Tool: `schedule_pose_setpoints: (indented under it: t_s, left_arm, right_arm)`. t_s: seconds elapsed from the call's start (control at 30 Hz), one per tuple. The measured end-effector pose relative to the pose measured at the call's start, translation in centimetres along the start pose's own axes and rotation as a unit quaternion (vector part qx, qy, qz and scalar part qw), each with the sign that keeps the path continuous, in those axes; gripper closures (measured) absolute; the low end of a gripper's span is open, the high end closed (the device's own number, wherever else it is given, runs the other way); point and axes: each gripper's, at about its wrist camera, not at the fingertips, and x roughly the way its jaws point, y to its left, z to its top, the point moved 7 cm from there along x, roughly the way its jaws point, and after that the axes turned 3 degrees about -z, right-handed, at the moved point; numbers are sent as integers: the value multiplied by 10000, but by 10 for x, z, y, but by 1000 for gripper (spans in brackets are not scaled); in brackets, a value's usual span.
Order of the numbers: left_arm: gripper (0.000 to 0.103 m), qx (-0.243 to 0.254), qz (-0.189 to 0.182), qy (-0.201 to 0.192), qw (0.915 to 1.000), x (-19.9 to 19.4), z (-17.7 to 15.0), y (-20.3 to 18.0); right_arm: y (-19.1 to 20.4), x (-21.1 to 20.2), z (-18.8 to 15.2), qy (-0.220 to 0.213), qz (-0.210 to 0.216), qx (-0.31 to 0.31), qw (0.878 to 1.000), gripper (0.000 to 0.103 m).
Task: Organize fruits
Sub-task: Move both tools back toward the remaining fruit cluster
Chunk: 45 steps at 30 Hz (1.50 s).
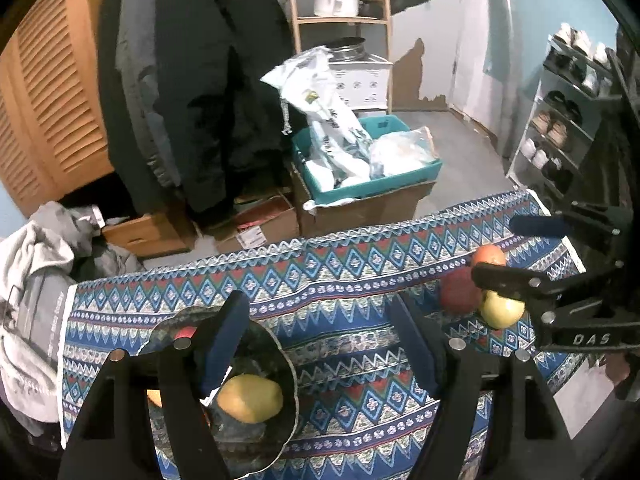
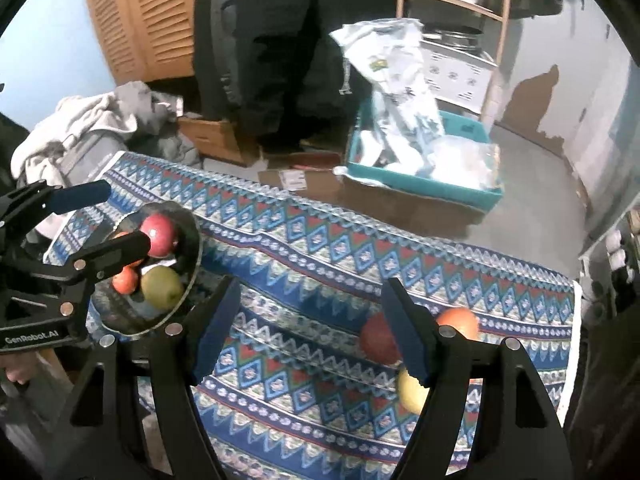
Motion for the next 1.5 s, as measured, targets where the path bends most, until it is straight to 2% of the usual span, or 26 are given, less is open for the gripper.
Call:
schedule_pose_setpoints:
  t_s: [0.17, 0.37, 0.53, 0.83, 0.97, 1.17, 1.5]
  left_arm:
    - [28, 291, -37, 125, 9995, 14, 1, -25]
    - [28, 532, -278, 360, 9975, 33, -2, -56]
    - [28, 925, -274, 507, 9940, 52, -6, -81]
    - [28, 1190, -443, 806, 9886, 82, -18, -108]
    - [27, 1181, -587, 967, 9865, 95, -26, -114]
    - [27, 1229, -580, 1204, 9834, 118, -37, -118]
    - [27, 1327, -519, 1348, 9806, 136, -48, -117]
  right_arm:
    - [-24, -5, -9, 29, -94, 139, 9999, 29]
    - [-57, -4, -28, 187, -270, 342, 9989, 29]
    - [-82, 6, -47, 406, -394, 496, 9972, 29]
    - [-116, 32, -80, 871, -571, 677, 9923, 29]
    - [-123, 48, -97, 1115, -634, 711, 9892, 29]
    - [-122, 71, -117, 1427, -652, 517, 9863, 29]
    - [-124, 100, -134, 1746, -582, 518, 9816, 29]
